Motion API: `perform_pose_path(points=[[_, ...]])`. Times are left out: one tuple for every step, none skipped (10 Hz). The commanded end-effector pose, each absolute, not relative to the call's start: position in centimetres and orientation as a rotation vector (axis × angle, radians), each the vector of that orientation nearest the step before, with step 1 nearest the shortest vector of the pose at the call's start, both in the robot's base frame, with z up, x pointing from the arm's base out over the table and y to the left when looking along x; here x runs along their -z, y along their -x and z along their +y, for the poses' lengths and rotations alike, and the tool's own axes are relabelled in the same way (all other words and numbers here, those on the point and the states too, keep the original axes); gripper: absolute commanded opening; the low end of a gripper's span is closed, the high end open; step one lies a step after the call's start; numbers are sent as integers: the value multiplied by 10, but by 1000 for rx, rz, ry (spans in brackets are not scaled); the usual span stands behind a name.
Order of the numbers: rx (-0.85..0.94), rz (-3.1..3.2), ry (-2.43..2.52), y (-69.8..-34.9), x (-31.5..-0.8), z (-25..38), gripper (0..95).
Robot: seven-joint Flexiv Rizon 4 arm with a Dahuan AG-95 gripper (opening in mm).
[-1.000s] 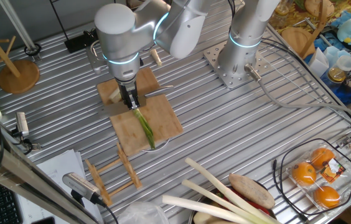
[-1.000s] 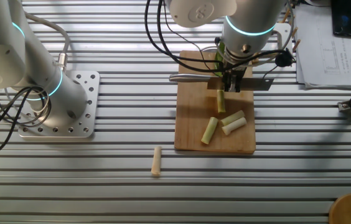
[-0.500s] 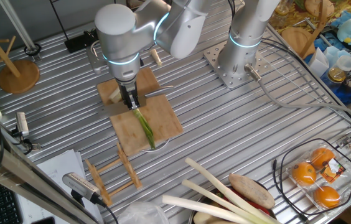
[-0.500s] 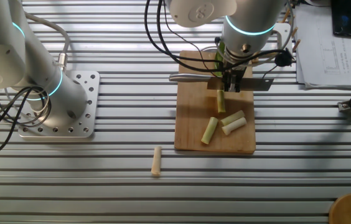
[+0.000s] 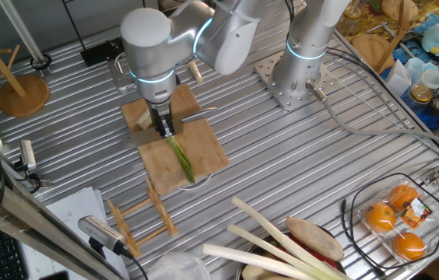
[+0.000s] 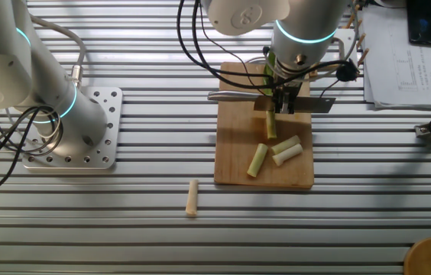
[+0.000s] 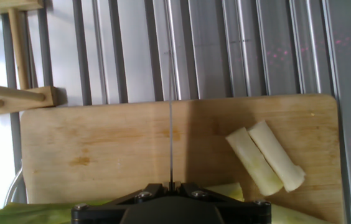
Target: Chop the scallions
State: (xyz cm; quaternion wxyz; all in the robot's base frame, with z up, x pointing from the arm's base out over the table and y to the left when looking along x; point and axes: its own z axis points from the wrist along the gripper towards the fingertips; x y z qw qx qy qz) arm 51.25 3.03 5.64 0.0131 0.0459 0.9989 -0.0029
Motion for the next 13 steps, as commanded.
perform_pose_path(points=[[12,3111,-143,-512,-57,30,0],[12,3119,-145,-512,-57,30,0],[12,3132,-142,-512,-57,30,0],[6,3148,-142,-512,-57,30,0],[9,3170,-141,-512,-55,32,0],[13,3178,-143,-511,-54,32,0],[12,3184,-142,-510,-53,32,0],[14,3199,-134,-510,-52,31,0],[11,3205,-131,-510,-54,32,0],[10,3200,-131,-510,-54,32,0],[12,3188,-128,-509,-53,31,0],[11,3171,-112,-507,-52,30,0],[12,3150,-96,-505,-50,28,0]])
